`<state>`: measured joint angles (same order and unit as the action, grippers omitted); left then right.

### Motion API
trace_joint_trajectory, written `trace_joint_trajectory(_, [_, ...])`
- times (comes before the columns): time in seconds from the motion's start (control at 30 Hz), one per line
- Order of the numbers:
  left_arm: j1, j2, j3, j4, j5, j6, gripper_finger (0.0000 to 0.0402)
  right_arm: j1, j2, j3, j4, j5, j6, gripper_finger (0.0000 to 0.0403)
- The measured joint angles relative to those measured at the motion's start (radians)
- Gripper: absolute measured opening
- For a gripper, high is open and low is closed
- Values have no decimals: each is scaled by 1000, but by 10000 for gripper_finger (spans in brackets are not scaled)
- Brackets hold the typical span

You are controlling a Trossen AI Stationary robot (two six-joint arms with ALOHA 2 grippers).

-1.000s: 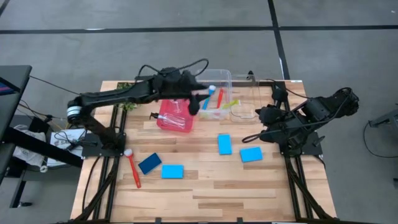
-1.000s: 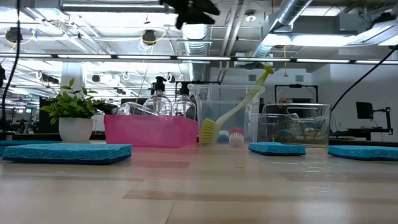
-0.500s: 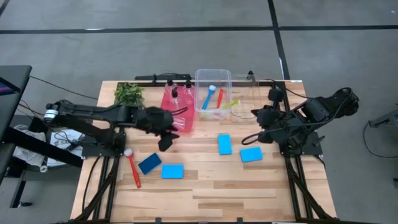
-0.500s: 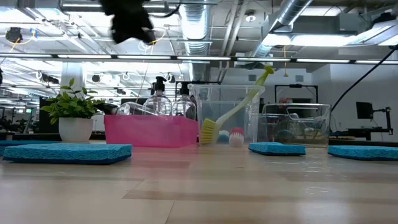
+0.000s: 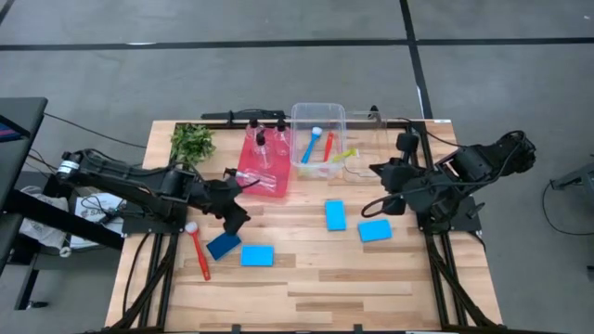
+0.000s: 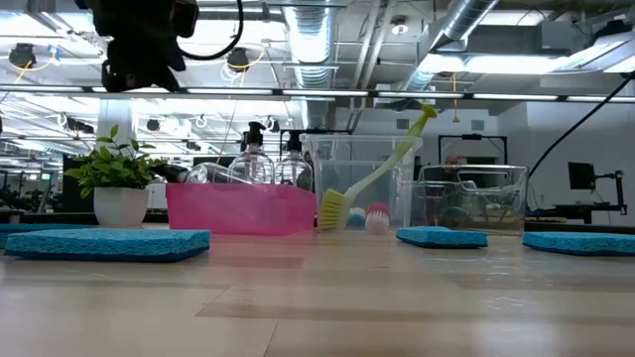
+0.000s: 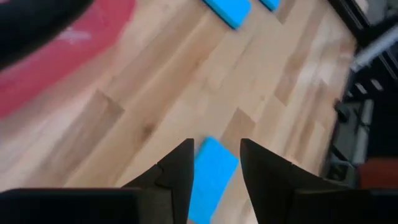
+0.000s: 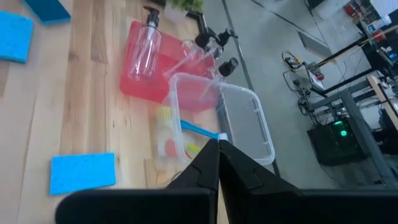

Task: Pick & Place Kitchen Sink Supplies
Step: Put the red dishwashing brush into the transparent white bin

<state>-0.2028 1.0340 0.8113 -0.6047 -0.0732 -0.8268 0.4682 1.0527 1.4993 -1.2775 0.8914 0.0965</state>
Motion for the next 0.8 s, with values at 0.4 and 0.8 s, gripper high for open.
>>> trace_joint_trajectory(0.4, [-26, 15, -18, 52, 116, -25, 127, -89, 7, 0, 430, -9, -289, 1])
trace_joint_trajectory(0.8, [-206, -34, -18, 34, 421, -230, 127, -122, 87, 0, 443, -161, 26, 1])
